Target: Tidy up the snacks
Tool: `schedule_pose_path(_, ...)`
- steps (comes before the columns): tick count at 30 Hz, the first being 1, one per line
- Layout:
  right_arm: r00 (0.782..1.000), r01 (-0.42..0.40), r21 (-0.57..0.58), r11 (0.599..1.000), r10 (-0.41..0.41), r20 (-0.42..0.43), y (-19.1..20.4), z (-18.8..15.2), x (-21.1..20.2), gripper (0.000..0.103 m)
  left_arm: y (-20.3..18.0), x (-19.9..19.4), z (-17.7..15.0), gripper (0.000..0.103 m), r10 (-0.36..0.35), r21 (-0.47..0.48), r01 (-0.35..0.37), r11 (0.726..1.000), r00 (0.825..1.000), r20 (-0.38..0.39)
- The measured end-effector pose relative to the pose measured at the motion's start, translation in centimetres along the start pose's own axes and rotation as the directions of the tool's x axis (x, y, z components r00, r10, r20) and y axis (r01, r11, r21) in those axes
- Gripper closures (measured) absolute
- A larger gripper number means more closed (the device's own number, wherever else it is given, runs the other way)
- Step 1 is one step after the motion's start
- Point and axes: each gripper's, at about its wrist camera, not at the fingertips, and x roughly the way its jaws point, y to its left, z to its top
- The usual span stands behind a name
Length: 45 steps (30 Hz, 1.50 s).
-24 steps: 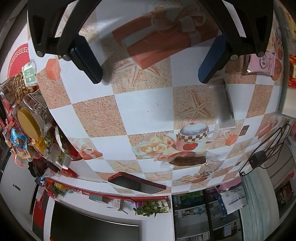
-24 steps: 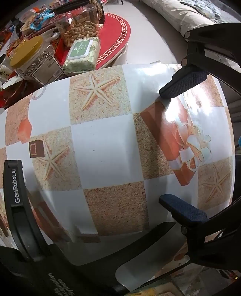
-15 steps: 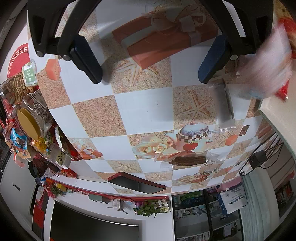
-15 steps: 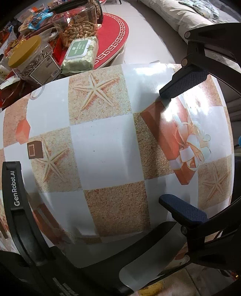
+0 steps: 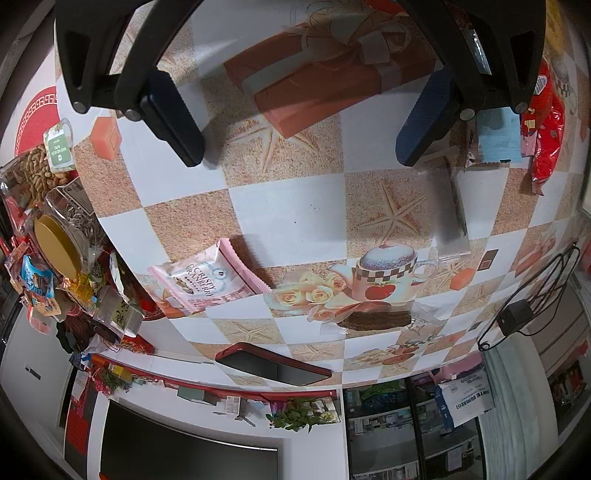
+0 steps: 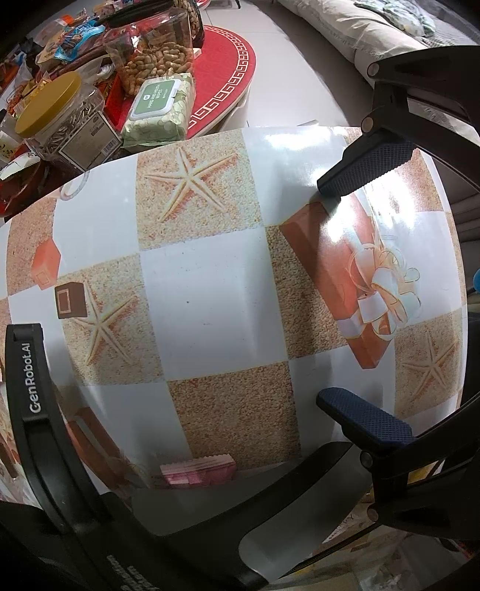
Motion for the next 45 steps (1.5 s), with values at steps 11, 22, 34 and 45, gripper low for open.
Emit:
schedule_pose_path(11, 1.0, -0.022, 0.0, 1.0, 0.022, -0.008, 0.12, -0.14, -0.2, 0.0, 0.01, -0.02, 0.01, 0.0, 0.0, 0.0, 0.0, 1.0, 1.0, 0.0)
schedule_pose_path(22, 0.998, -0.046, 0.001, 0.999, 0.046, -0.044, 0.35, 0.21, -0.27, 0.0, 0.0, -0.02, 0.0, 0.0, 0.0, 0.0, 0.0, 1.0, 1.0, 0.0)
schedule_pose_path(34, 0.999, -0.035, 0.002, 0.999, 0.035, -0.025, 0.51, 0.11, -0.46, 0.0, 0.0, -0.02, 0.0, 0.0, 0.0, 0.0, 0.0, 1.0, 1.0, 0.0)
schedule_pose_path(45, 1.0, -0.018, 0.004, 1.0, 0.018, 0.002, 0.61, -0.04, -0.65, 0.0, 0.0, -0.02, 0.0, 0.0, 0.0, 0.0, 0.0, 1.0, 1.0, 0.0)
